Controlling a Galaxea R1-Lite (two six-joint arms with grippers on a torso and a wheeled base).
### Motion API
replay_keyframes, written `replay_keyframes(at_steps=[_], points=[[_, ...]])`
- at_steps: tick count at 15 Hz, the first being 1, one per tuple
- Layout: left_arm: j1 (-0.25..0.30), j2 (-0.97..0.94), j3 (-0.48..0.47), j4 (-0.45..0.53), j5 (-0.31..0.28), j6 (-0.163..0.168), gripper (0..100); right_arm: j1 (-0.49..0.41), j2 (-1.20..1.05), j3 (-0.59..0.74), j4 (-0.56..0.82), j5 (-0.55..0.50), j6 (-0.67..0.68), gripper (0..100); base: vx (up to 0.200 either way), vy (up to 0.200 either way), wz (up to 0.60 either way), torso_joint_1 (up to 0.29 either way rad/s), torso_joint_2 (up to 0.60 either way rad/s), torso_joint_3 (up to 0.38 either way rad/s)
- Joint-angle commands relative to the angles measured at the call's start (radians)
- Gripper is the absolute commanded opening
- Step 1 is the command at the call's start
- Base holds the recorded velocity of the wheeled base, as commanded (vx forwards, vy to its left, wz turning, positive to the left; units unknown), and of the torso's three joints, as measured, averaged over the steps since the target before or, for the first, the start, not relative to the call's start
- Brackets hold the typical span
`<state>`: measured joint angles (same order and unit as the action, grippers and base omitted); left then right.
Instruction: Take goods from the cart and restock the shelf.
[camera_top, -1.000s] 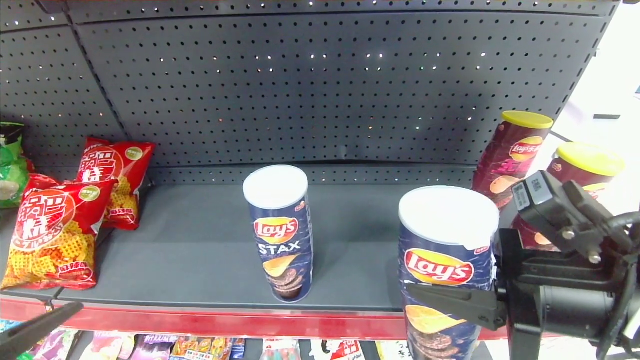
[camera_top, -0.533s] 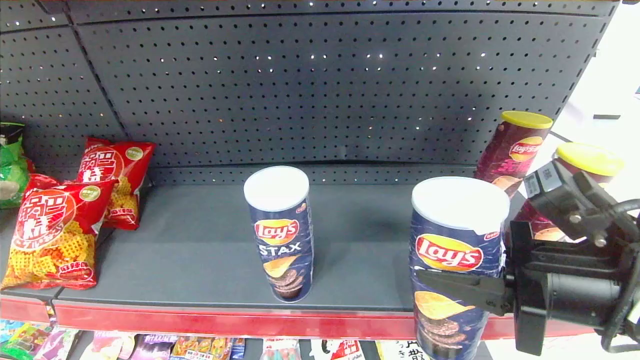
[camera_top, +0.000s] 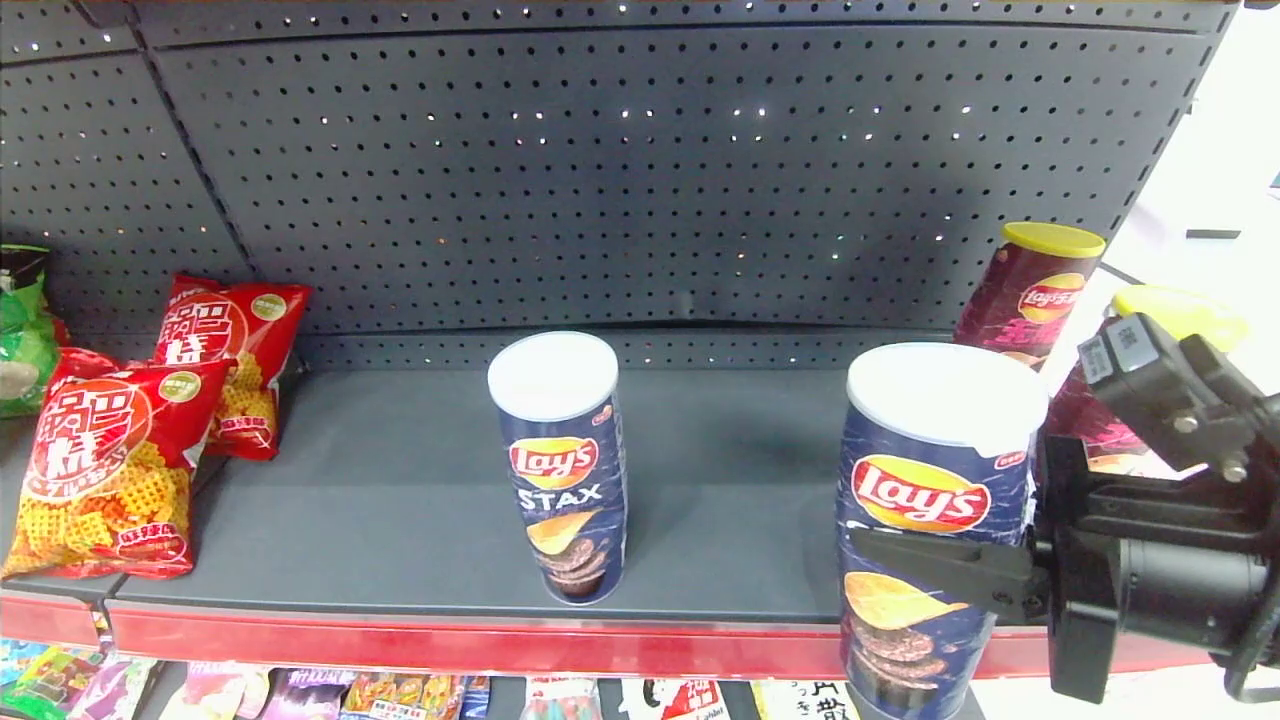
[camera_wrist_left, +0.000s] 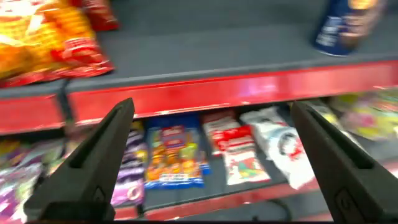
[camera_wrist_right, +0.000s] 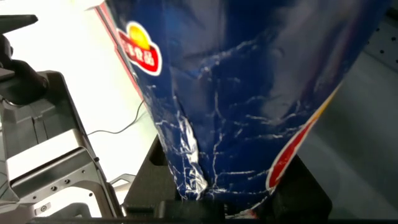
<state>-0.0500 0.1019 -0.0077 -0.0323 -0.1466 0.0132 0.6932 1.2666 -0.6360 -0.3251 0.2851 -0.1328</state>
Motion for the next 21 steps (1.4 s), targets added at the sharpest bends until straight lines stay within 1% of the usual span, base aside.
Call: replay_keyframes(at_steps=[1,2,3,5,6,7,8,9,10,13,15,16,17,21], points=[[-0.036,-0.004,0.005,-0.003,0.05,0.016,100,0.0,-0.01,0.01,0.0,0.0,-0.001,0,0.0,0.0,0.0,0.0,0.0,0.0],[-0.033,-0.005,0.006,0.022,0.104,0.034,100,0.0,-0.016,0.013,0.0,-0.001,-0.001,0,0.0,0.0,0.0,0.0,0.0,0.0],[0.001,0.004,0.002,0.049,0.159,0.016,100,0.0,-0.016,0.015,0.0,0.0,-0.001,0,0.0,0.0,0.0,0.0,0.0,0.0],[-0.017,0.001,0.003,0.045,0.151,0.005,100,-0.001,-0.016,0.012,0.0,-0.001,-0.001,0,0.0,0.0,0.0,0.0,0.0,0.0],[0.009,-0.028,0.005,0.045,0.162,-0.015,100,-0.001,-0.018,0.013,0.0,-0.001,-0.001,0,0.0,0.0,0.0,0.0,0.0,0.0],[0.073,-0.06,0.003,0.043,0.174,-0.032,100,-0.001,-0.023,0.016,0.0,-0.001,-0.001,0,0.0,0.0,0.0,0.0,0.0,0.0],[0.059,-0.062,0.005,0.043,0.185,-0.032,100,-0.001,-0.029,0.018,0.0,-0.001,-0.001,0,0.0,0.0,0.0,0.0,0.0,0.0],[0.052,-0.074,0.005,0.045,0.182,-0.022,100,-0.003,-0.036,0.022,0.0,-0.001,0.004,0,0.0,0.0,0.0,0.0,0.0,0.0],[0.044,-0.085,0.003,0.043,0.182,-0.033,100,-0.004,-0.039,0.022,0.0,-0.001,0.004,0,0.0,0.0,0.0,0.0,0.0,0.0],[0.044,-0.094,0.005,0.043,0.18,-0.027,100,-0.006,-0.055,0.035,0.0,-0.003,0.004,0,0.0,0.0,0.0,0.0,0.0,0.0],[0.044,-0.094,0.005,0.043,0.18,-0.029,100,-0.014,-0.056,0.038,0.0,-0.003,0.005,0,0.0,0.0,0.0,0.0,0.0,0.0],[0.044,-0.096,0.005,0.045,0.18,-0.029,100,-0.043,-0.055,0.035,0.0,-0.001,0.004,0,0.0,0.0,0.0,0.0,0.0,0.0],[0.044,-0.094,0.005,0.043,0.18,-0.029,100,-0.054,-0.055,0.032,0.0,-0.001,0.005,0,0.0,0.0,0.0,0.0,0.0,0.0],[0.044,-0.094,0.005,0.043,0.179,-0.029,100,-0.063,0.019,-0.064,0.0,-0.004,0.005,0,0.0,0.0,0.0,0.0,0.0,0.0]])
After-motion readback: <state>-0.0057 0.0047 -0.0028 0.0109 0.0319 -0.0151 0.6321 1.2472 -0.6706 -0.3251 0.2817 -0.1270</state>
